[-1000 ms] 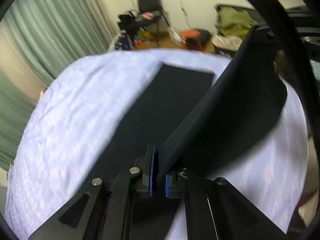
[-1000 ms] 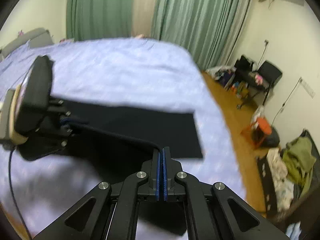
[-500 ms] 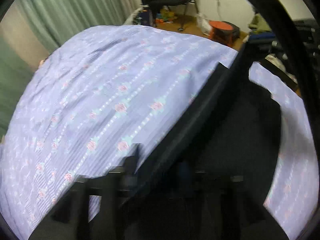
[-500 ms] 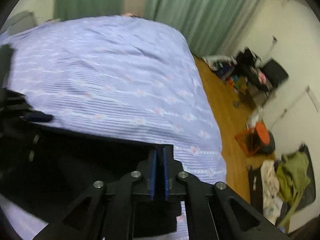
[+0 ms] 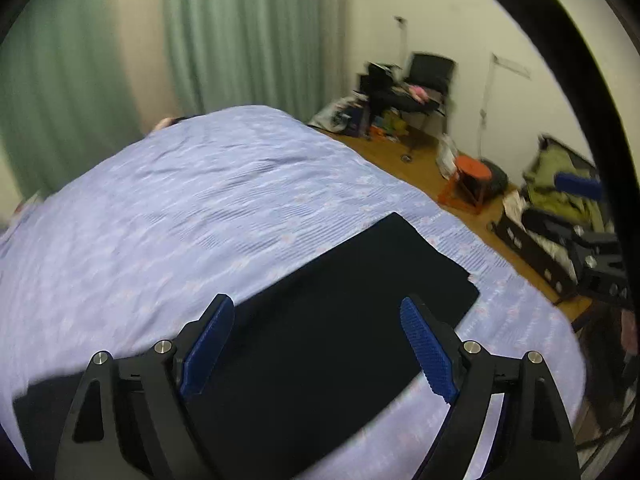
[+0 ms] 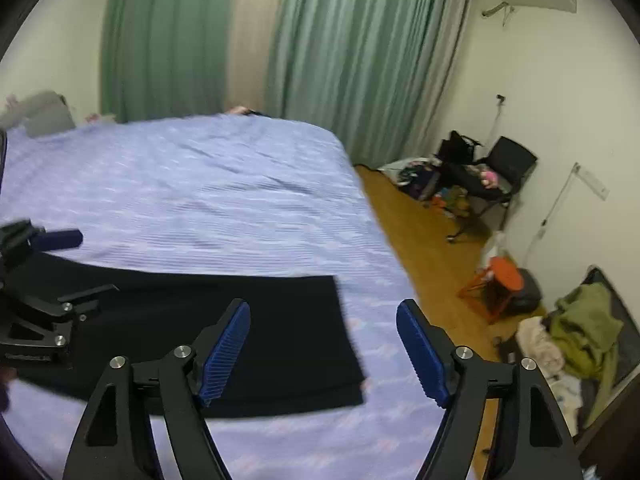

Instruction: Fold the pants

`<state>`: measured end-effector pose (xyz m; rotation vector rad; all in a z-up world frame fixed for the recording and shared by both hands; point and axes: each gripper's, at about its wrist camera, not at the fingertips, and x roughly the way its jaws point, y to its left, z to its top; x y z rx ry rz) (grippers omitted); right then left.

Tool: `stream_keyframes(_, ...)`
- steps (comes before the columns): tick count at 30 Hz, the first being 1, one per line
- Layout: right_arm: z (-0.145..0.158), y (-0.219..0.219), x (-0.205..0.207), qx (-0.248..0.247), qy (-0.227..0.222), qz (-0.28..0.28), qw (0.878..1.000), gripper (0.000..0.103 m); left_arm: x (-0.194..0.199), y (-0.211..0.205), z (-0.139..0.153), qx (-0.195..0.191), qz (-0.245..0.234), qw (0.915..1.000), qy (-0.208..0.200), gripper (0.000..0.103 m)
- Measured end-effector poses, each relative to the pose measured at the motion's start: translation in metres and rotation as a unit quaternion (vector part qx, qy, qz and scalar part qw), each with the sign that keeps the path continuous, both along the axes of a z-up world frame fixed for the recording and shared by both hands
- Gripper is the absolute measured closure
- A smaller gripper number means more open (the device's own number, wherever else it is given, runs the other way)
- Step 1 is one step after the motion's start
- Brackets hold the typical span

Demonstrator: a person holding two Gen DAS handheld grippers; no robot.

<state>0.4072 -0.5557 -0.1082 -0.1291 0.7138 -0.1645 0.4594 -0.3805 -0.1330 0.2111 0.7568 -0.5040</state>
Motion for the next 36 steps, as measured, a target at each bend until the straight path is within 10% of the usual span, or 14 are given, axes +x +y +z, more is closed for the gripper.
stream_keyframes(9, 0.046, 0.091, -0.09, 0.072, 0.017, 0.101, 0.992, 0.025, -0.103, 0.143, 0.08, -0.03, 0.169, 0.9852, -0.002, 0.009)
stream_keyframes(20, 0.061, 0.278, -0.136, 0.126, 0.018, 0.164, 0.978, 0.025, -0.195, 0.371, 0.09, -0.022, 0.246, 0.9683, -0.04, 0.009)
stream_keyframes(29, 0.01, 0.426, -0.145, 0.138, 0.055, 0.142, 0.979, 0.025, -0.184, 0.55, 0.026, 0.002, 0.274, 0.9616, 0.017, 0.007)
stream_keyframes(36, -0.074, 0.463, -0.118, 0.153, 0.114, 0.154, 0.969, 0.025, -0.165, 0.568, -0.049, -0.003, 0.287, 0.9549, 0.075, 0.007)
